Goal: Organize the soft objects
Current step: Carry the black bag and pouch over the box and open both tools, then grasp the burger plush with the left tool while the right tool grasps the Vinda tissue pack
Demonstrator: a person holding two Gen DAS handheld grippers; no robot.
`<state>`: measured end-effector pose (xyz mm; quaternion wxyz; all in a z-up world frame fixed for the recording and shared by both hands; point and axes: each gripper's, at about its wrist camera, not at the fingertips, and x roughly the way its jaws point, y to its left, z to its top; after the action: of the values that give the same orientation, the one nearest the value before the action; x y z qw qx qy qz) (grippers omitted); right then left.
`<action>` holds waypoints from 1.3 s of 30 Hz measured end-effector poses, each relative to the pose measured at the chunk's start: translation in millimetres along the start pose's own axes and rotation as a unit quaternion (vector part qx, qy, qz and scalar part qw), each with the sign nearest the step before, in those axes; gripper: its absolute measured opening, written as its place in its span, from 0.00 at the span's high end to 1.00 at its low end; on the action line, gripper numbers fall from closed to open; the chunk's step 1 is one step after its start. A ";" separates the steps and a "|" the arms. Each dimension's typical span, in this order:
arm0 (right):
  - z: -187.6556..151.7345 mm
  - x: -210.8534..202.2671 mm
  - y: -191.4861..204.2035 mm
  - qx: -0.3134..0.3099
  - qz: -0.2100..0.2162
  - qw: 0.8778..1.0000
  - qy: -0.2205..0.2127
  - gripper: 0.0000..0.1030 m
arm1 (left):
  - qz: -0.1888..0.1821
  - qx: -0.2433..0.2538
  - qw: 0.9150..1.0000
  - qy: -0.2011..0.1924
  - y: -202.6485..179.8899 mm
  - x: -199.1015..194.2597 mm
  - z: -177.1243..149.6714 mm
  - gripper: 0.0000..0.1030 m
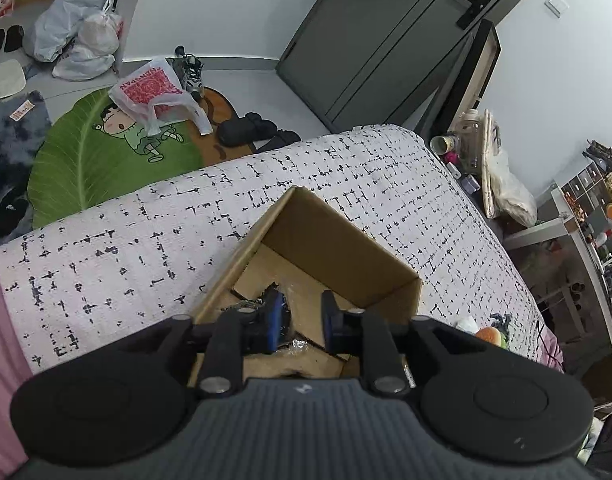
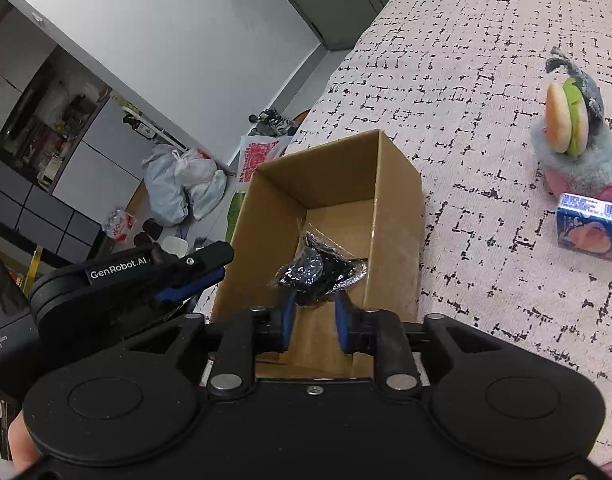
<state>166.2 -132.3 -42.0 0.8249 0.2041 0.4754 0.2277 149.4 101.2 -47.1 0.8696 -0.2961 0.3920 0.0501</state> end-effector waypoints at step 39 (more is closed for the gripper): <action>20.7 -118.9 -110.4 0.037 -0.068 0.992 -0.104 0.06 | 0.030 0.151 0.988 -0.012 -124.4 -5.9 -47.3 0.07</action>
<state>151.6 -292.3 -11.3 0.8756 0.2239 0.4076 0.1307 154.2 -26.1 -8.2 0.9070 -0.1490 0.3934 0.0205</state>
